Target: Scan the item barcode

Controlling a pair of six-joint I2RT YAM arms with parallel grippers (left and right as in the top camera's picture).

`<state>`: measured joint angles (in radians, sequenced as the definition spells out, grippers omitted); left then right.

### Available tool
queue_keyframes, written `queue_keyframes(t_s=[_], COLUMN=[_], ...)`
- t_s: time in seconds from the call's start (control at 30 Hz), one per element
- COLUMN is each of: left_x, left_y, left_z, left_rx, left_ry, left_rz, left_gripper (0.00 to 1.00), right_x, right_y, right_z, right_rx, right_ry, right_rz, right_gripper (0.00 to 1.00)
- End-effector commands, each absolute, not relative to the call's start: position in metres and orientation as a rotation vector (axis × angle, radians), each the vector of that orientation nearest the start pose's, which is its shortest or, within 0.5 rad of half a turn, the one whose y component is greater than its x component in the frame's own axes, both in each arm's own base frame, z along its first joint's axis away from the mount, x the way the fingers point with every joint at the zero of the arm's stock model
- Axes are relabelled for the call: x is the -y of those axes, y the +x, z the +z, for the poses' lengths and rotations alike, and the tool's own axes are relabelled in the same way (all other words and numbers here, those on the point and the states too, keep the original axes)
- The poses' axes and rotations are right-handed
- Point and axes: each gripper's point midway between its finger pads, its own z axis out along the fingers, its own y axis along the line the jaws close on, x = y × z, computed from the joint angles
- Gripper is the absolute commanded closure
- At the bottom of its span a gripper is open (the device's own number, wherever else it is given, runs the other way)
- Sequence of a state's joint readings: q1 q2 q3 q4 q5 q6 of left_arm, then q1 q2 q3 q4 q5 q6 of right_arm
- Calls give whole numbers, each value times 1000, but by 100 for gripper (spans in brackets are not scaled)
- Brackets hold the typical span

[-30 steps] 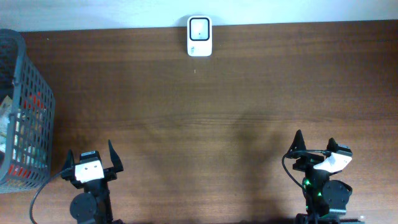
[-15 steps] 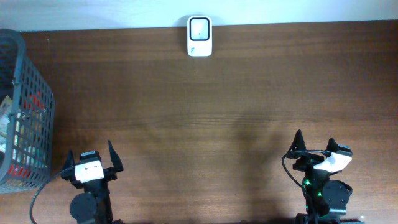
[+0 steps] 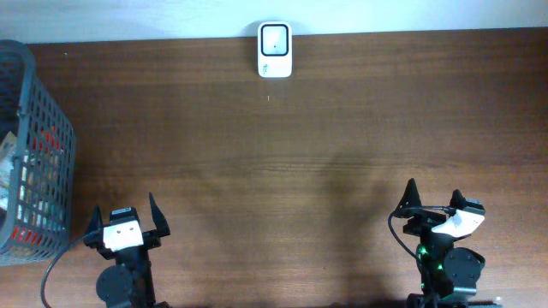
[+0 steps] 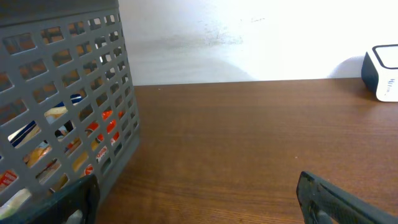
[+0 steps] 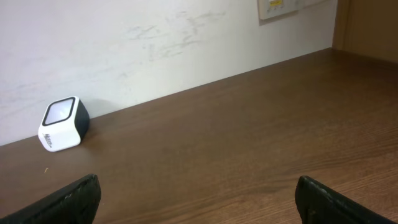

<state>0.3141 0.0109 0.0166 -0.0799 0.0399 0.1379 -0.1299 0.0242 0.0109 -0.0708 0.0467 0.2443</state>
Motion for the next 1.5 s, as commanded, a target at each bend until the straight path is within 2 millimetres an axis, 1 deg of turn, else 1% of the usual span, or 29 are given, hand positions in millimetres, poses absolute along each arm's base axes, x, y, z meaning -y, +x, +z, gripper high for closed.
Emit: queue_keyframes(t_s=[0.0, 0.43, 0.5, 0.57, 0.83, 0.93, 1.03, 1.13, 1.17, 1.2, 1.3, 1.33, 1.47], left_x=[-70, -70, -66, -65, -59, -51, -49, -37, -32, -30, -25, -25, -30], left_y=[236, 236, 237, 237, 239, 239, 236, 242, 248, 253, 268, 277, 295], left_z=[157, 157, 161, 158, 158, 164, 180, 214, 228, 238, 256, 265, 284], left_rx=[-1654, -1653, -1637, -1650, -1648, -1643, -1681, -1723, -1746, -1765, -1853, -1909, -2045], left_ry=[-115, -115, -92, -89, -64, -26, -26, 27, 51, 64, 83, 85, 54], left_rz=[321, 322, 301, 294, 268, 229, 216, 145, 103, 79, -1, -42, -93], left_gripper=[1, 1, 1, 1, 1, 1, 1, 1, 1, 1, 1, 1, 1], right_x=[39, 39, 39, 39, 39, 39, 39, 39, 39, 39, 39, 39, 39], right_y=[243, 243, 243, 243, 243, 243, 243, 243, 243, 243, 243, 243, 243], right_z=[153, 153, 153, 153, 153, 153, 153, 153, 153, 153, 153, 153, 153], right_rx=[-1626, -1626, -1626, -1626, -1626, -1626, -1626, -1626, -1626, -1626, -1626, -1626, -1626], right_ry=[348, 349, 348, 349, 348, 349, 348, 348, 349, 348, 348, 348, 348], right_rz=[53, 53, 53, 53, 53, 53, 53, 53, 53, 53, 53, 53, 53], right_gripper=[1, 1, 1, 1, 1, 1, 1, 1, 1, 1, 1, 1, 1])
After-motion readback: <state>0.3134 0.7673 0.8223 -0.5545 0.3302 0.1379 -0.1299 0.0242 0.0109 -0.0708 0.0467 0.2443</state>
